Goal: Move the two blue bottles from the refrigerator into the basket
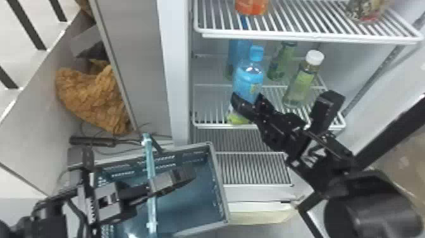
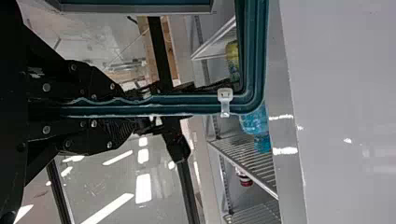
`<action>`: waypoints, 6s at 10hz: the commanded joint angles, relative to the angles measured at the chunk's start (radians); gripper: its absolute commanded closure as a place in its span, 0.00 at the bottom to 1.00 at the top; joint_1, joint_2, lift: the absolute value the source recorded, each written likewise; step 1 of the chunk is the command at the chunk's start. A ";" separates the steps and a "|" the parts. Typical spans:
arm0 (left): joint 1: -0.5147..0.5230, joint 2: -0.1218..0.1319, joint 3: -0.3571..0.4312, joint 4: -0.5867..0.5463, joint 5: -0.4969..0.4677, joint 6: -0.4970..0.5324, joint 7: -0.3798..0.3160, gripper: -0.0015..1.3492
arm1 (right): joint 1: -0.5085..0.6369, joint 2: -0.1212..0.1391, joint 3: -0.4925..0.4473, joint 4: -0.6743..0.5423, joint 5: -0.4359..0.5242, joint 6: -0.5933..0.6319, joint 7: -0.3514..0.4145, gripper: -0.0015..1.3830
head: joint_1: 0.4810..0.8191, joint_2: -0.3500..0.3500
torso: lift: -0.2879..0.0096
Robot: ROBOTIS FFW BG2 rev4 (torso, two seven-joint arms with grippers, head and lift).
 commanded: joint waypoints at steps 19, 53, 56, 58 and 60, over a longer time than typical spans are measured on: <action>-0.056 0.009 -0.038 0.000 -0.004 -0.010 -0.001 0.89 | 0.170 -0.036 0.140 -0.139 -0.278 0.379 0.124 0.84 | 0.63 0.63 | 0.23; -0.066 0.006 -0.052 0.032 -0.002 0.002 -0.001 0.89 | -0.338 0.062 0.040 0.405 -0.007 -0.186 -0.135 0.11 | 0.63 0.33 | 0.23; -0.069 0.008 -0.054 0.034 -0.002 0.005 -0.001 0.89 | -0.412 0.069 0.056 0.499 0.003 -0.186 -0.163 0.11 | 0.63 0.32 | 0.23; -0.071 0.011 -0.054 0.032 -0.002 0.007 -0.001 0.89 | -0.471 0.070 0.080 0.562 0.007 -0.186 -0.180 0.10 | 0.63 0.33 | 0.23; -0.071 0.012 -0.054 0.034 0.000 0.007 -0.001 0.89 | -0.530 0.070 0.110 0.616 0.011 -0.186 -0.196 0.10 | 0.63 0.34 | 0.23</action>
